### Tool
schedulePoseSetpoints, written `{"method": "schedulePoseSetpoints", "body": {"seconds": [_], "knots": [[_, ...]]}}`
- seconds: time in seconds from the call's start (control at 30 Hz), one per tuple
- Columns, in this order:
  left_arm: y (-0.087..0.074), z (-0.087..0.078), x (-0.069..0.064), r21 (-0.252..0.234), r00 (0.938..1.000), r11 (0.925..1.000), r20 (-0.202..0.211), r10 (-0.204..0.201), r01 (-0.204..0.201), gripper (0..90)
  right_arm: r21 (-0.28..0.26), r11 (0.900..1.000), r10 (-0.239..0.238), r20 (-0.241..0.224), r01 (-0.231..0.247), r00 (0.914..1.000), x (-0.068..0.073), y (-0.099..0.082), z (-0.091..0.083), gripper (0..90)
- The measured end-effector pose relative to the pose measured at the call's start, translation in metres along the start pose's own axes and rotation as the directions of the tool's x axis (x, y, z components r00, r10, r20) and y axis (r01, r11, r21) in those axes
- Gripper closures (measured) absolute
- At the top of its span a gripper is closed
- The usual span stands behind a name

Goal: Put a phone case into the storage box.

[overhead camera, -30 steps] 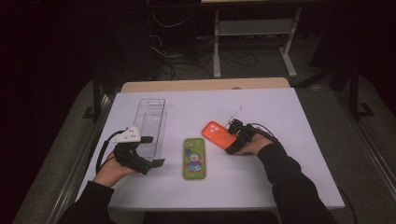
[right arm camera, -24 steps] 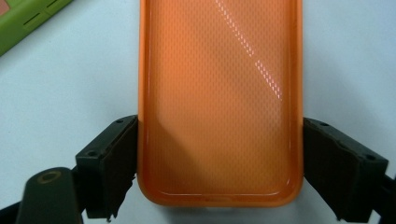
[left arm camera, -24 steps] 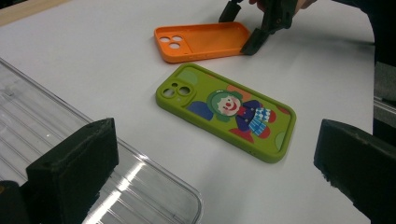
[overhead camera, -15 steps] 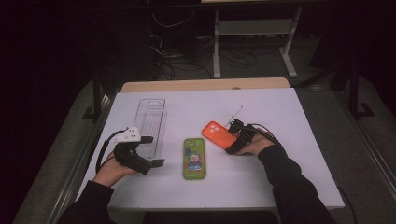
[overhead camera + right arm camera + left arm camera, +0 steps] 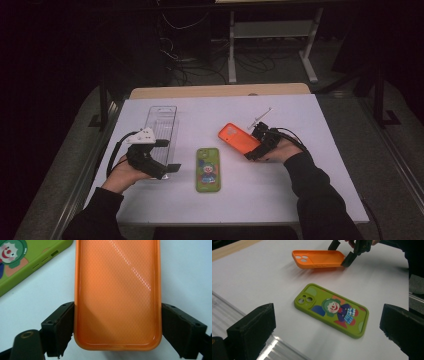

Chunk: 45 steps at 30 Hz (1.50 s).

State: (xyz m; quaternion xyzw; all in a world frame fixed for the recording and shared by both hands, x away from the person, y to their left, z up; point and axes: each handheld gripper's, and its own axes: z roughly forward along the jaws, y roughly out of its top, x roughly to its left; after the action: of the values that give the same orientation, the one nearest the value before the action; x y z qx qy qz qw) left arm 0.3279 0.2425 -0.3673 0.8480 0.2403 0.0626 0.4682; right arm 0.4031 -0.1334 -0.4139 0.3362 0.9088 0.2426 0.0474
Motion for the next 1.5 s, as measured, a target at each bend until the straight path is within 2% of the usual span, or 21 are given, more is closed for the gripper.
{"method": "schedulePoseSetpoints", "body": {"seconds": [0.3, 0.57, 0.63, 0.83, 1.0, 1.13, 1.27, 1.43, 1.5], "knots": [[0.019, 0.020, 0.005, 0.029, 0.9988, 0.9991, 0.039, 0.029, -0.030, 0.0, 0.000, 0.9973, -0.073, -0.030, 0.073, 0.9968, -0.007, 0.000, -0.008, 15.2], [0.036, 0.034, 0.008, 0.034, 0.9964, 0.9980, 0.069, 0.050, -0.052, 0.0, -0.019, 0.9955, -0.093, -0.039, 0.092, 0.9949, -0.002, -0.004, -0.023, 15.1], [0.040, 0.037, 0.008, 0.032, 0.9948, 0.9971, 0.078, 0.066, -0.069, 0.0, -0.018, 0.9938, -0.110, -0.034, 0.110, 0.9933, -0.001, -0.005, -0.025, 15.1], [0.055, 0.047, 0.008, 0.045, 0.9885, 0.9929, 0.109, 0.105, -0.110, 0.0, -0.023, 0.9895, -0.144, -0.058, 0.143, 0.9879, 0.002, -0.008, -0.032, 15.1], [0.067, 0.056, 0.009, 0.052, 0.9818, 0.9877, 0.129, 0.140, -0.147, 0.0, -0.016, 0.9860, -0.167, -0.057, 0.166, 0.9844, 0.007, -0.008, -0.037, 15.1], [0.075, 0.063, 0.010, 0.053, 0.9789, 0.9866, 0.144, 0.145, -0.154, 0.0, -0.028, 0.9806, -0.195, -0.070, 0.194, 0.9782, 0.010, -0.008, -0.042, 15.1], [0.077, 0.071, 0.009, 0.040, 0.9739, 0.9857, 0.165, 0.155, -0.164, 0.0, -0.024, 0.9775, -0.211, -0.078, 0.210, 0.9745, 0.013, -0.007, -0.045, 15.1], [0.075, 0.077, 0.002, 0.060, 0.9627, 0.9768, 0.192, 0.191, -0.206, 0.0, -0.017, 0.9684, -0.249, -0.086, 0.249, 0.9646, 0.018, -0.006, -0.043, 15.1], [0.075, 0.078, 0.000, 0.056, 0.9634, 0.9768, 0.186, 0.194, -0.207, 0.0, -0.014, 0.9650, -0.262, -0.095, 0.262, 0.9603, 0.021, -0.006, -0.042, 15.1]]}}
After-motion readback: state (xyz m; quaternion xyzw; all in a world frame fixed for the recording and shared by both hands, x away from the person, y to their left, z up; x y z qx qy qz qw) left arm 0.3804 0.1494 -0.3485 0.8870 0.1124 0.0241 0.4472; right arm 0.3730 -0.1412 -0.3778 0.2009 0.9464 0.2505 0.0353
